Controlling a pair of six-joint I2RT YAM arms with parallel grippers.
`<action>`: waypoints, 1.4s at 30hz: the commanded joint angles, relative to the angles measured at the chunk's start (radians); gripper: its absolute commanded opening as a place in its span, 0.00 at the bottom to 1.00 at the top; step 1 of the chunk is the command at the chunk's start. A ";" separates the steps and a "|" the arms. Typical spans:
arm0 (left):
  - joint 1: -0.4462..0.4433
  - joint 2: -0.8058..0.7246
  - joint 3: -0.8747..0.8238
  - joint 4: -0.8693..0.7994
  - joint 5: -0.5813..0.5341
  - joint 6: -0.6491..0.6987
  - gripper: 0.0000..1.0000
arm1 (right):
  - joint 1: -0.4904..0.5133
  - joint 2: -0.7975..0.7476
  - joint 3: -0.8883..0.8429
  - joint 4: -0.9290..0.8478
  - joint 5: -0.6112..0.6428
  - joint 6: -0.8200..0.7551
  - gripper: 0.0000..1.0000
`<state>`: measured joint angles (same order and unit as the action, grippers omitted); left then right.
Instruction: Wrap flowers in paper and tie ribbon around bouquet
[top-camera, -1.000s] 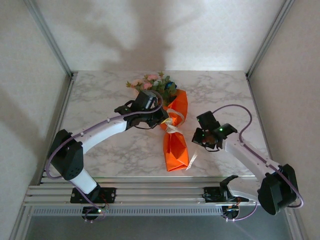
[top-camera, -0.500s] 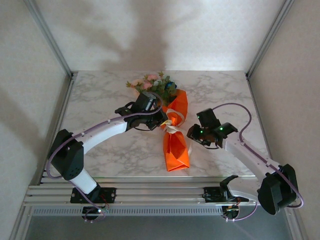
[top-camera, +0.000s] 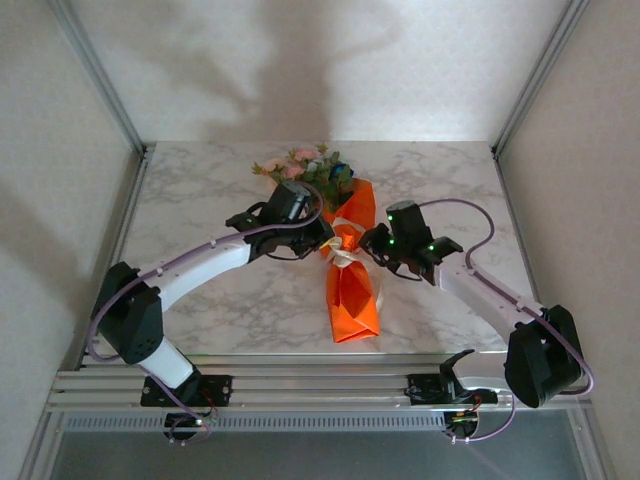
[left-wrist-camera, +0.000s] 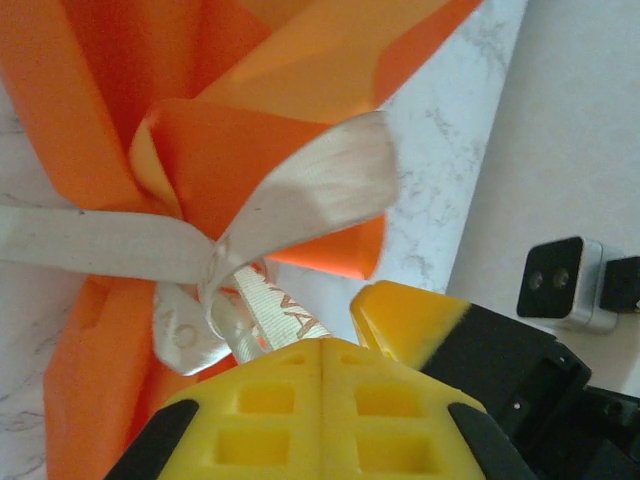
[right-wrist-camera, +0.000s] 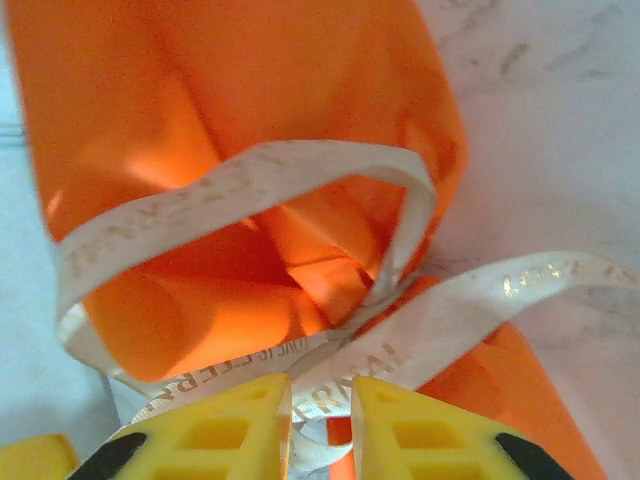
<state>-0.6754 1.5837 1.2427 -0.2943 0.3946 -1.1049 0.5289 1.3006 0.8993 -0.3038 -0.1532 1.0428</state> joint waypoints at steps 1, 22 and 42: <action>-0.008 -0.034 0.062 -0.026 -0.021 -0.006 0.00 | 0.007 -0.007 0.041 -0.043 0.063 -0.232 0.18; -0.007 -0.054 0.060 -0.032 -0.017 -0.001 0.00 | -0.034 0.136 0.077 0.124 -0.018 0.724 0.50; -0.007 -0.038 0.060 -0.011 0.001 -0.003 0.00 | -0.029 0.138 0.081 0.146 0.066 0.798 0.00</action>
<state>-0.6754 1.5585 1.2903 -0.3180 0.3923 -1.1042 0.4980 1.5078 0.9779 -0.1051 -0.1402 1.8561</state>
